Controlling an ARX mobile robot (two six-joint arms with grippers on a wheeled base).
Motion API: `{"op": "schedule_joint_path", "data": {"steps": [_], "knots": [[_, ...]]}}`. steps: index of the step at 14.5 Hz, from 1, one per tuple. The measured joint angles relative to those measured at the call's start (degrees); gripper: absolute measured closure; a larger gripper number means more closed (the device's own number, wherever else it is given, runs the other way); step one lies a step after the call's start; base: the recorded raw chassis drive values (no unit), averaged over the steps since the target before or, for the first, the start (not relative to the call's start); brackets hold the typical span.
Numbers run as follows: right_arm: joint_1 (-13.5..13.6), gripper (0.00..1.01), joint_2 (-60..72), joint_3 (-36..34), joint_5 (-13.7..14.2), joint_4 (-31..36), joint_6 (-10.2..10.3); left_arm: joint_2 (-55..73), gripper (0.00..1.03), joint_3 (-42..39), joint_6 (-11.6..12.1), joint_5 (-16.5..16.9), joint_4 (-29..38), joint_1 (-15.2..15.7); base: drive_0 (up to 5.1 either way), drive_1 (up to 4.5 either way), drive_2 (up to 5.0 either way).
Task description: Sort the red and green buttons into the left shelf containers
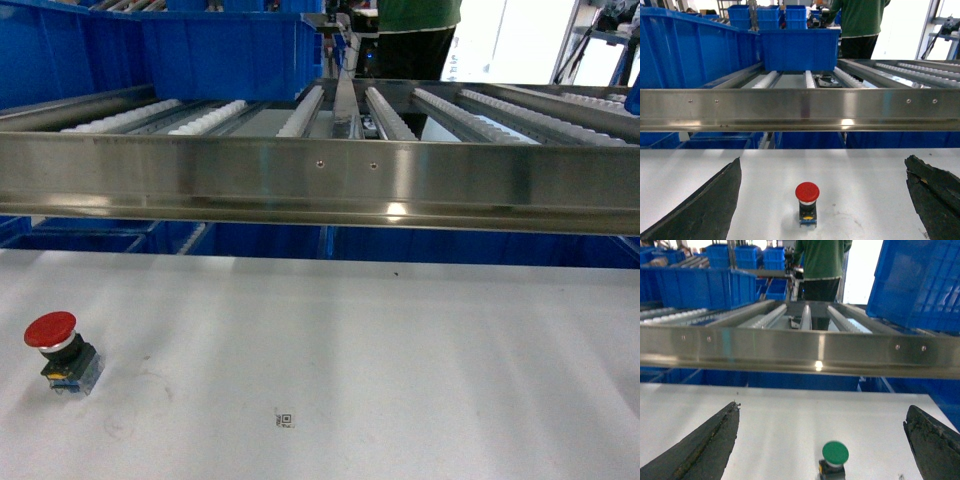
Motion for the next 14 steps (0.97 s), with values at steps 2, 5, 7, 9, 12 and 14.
{"op": "schedule_joint_path", "data": {"steps": [2,5,7,9,12,14], "knots": [[5.09,0.03,30.42,0.11,6.19,30.64,-3.3,30.38,0.05,-0.11,0.02,7.15,32.41,6.38,0.0,0.0,0.0],[1.11,0.03,60.43,8.2,0.94,42.47,-4.46,63.06,0.05,9.57,2.01,9.09,44.33,3.74,0.0,0.0,0.0],[-3.3,0.03,75.19,14.62,-2.95,40.48,-4.61,68.57,0.05,19.04,3.39,11.98,39.43,2.51,0.0,0.0,0.0],[-6.32,0.03,80.19,19.56,-3.48,37.22,-5.46,74.31,0.05,25.27,4.61,11.63,36.26,2.36,0.0,0.0,0.0],[-6.91,0.03,82.27,22.47,-4.0,34.23,-5.92,77.55,0.05,27.08,5.11,11.34,33.07,2.36,0.0,0.0,0.0],[-6.69,0.03,85.85,26.36,-5.62,30.12,-7.82,80.41,0.05,29.64,6.16,9.7,29.88,1.75,0.0,0.0,0.0]]}}
